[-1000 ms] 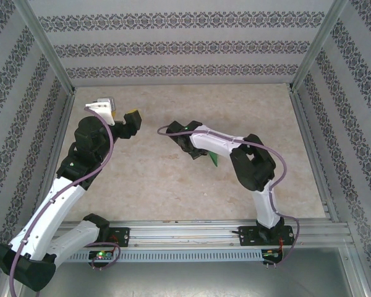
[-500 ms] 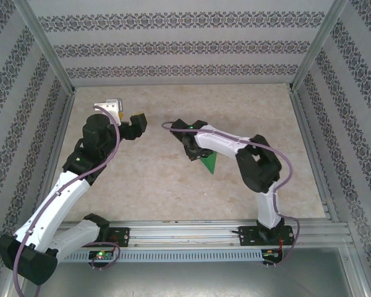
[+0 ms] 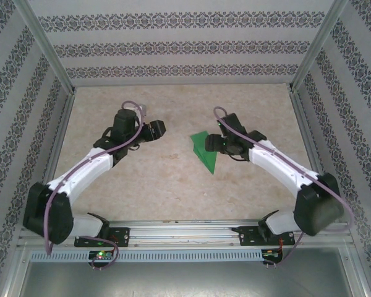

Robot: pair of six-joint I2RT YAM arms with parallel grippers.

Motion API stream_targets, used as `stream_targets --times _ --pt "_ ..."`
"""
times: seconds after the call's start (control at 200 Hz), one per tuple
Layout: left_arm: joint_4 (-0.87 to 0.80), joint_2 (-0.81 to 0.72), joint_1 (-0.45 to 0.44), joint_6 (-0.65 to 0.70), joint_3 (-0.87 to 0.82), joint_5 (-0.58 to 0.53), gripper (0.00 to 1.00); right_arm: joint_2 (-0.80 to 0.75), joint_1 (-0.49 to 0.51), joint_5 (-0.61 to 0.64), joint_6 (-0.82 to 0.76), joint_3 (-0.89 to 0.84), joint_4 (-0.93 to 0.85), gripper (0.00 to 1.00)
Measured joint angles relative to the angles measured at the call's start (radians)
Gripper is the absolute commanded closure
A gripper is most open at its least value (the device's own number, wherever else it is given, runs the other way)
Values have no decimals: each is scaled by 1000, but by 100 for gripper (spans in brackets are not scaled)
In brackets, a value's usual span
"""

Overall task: Fold a paper plane with a square sheet of paper (fold left side to right side)
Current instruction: Turn over the paper at the center of the table, then fold the wing for the fifth time at the center of the table.

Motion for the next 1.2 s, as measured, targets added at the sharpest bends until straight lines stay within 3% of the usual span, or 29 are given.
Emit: stream_targets --times 0.165,0.54,0.759,1.019,1.199 --pt "91 194 -58 -100 3 97 38 -131 -117 -99 58 -163 158 2" --pt "229 579 -171 -288 173 208 49 -226 -297 -288 201 -333 333 2" --pt "262 681 -175 -327 262 228 65 -264 -325 -333 213 -341 357 2" --pt "292 728 -175 -346 292 244 97 -270 -362 -413 200 -348 359 6" --pt "362 679 -162 -328 202 274 100 -224 -375 -539 128 -347 359 9"
